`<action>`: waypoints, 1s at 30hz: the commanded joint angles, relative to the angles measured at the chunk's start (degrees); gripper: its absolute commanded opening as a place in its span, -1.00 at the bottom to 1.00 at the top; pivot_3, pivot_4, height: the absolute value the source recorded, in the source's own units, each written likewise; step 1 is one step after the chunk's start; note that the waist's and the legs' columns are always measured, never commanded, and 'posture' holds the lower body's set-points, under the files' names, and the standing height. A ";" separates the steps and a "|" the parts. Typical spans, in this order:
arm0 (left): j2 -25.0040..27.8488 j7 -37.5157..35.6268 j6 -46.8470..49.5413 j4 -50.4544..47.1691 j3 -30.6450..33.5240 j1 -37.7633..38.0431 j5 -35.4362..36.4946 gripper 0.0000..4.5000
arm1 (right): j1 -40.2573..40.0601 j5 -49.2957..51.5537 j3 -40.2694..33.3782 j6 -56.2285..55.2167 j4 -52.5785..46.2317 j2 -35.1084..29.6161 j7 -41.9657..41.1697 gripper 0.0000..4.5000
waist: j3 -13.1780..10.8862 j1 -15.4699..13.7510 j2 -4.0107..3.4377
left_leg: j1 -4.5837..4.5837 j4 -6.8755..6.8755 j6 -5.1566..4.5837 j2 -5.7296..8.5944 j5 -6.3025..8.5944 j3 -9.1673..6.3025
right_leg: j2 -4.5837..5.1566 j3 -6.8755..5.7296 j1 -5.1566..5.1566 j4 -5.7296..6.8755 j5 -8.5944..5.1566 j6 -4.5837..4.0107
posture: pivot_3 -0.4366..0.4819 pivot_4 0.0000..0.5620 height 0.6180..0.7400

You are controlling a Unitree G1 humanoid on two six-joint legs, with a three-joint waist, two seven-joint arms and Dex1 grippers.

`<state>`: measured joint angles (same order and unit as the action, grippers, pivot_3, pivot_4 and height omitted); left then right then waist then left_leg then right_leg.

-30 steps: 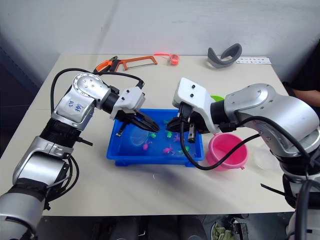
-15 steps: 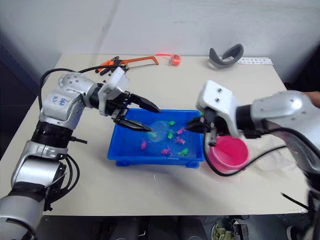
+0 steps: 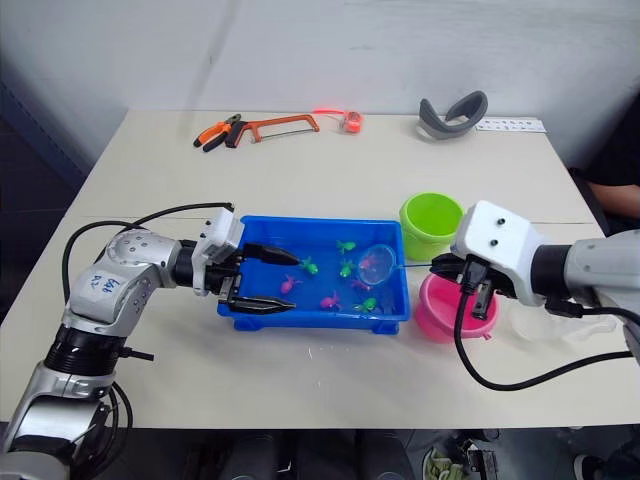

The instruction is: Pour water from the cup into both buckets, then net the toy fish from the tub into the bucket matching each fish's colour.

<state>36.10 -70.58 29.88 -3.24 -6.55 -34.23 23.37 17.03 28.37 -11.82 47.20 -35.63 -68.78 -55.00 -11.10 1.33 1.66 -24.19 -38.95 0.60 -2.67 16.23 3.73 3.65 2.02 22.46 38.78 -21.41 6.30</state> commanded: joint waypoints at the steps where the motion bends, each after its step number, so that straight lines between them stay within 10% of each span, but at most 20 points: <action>1: 0.36 2.47 -0.03 -2.90 1.54 0.66 0.31 0.97 | -4.36 -6.68 -3.31 -10.63 1.50 -1.77 -1.60 -1.00 | 0.00 -0.05 0.00 | 0.00 -0.01 0.00 0.01 0.00 0.00 | -0.02 0.00 -0.01 0.00 0.00 0.00 | -0.05 -0.47 1.00; 30: 1.33 3.96 -0.27 -2.93 1.56 -0.15 0.99 0.97 | 5.57 -24.29 13.66 -36.75 8.25 0.07 -6.81 -1.00 | 0.00 0.20 -0.01 | 0.04 -0.02 0.06 0.01 -0.03 0.05 | -0.08 -0.05 0.00 0.01 0.00 0.00 | -0.05 -0.47 1.00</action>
<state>36.87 -66.34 30.02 -4.10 -6.28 -34.21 23.46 21.81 5.05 2.49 11.80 -27.21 -69.13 -61.83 -11.10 1.53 1.66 -24.14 -38.97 0.66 -2.66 16.20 3.78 3.57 1.98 22.46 38.80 -21.41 6.30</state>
